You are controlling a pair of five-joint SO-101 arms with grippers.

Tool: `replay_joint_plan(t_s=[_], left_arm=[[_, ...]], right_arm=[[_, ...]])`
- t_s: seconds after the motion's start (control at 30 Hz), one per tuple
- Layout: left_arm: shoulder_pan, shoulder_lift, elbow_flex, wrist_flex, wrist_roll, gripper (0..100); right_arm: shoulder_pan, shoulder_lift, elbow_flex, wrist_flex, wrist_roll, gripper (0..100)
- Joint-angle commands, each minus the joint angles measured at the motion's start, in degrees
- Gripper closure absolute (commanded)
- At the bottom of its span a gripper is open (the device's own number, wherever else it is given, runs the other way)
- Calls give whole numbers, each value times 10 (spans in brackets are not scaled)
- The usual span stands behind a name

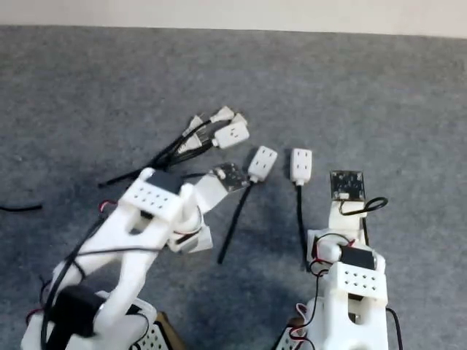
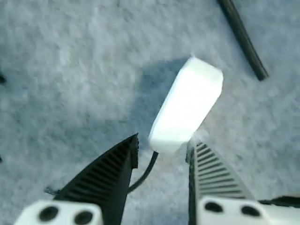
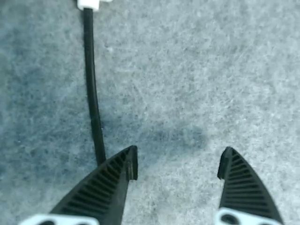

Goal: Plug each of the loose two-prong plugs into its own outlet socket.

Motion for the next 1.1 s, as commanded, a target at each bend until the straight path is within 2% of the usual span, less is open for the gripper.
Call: replay_joint_plan(t_s=[0.0,0.17,0.3,0.73,0.87,1.07], left_arm=[[-22,58,-69,-8,4,828],[-69,152,-172,-7,3,828],[-95,208,-242,17,-42,828],[-170,386,-431,39,-41,831],[-184,396,-499,106,-40,832],[-211,399,-643,142,40,829]], right_arm=[[-7,-10,-5,-11,8,727],[-7,-10,-5,-11,8,727],[-7,-10,-5,-11,9,727],[-7,-10,-5,-11,9,727],[-7,-10,-5,-12,9,727],[-7,-9,-4,-18,9,727]])
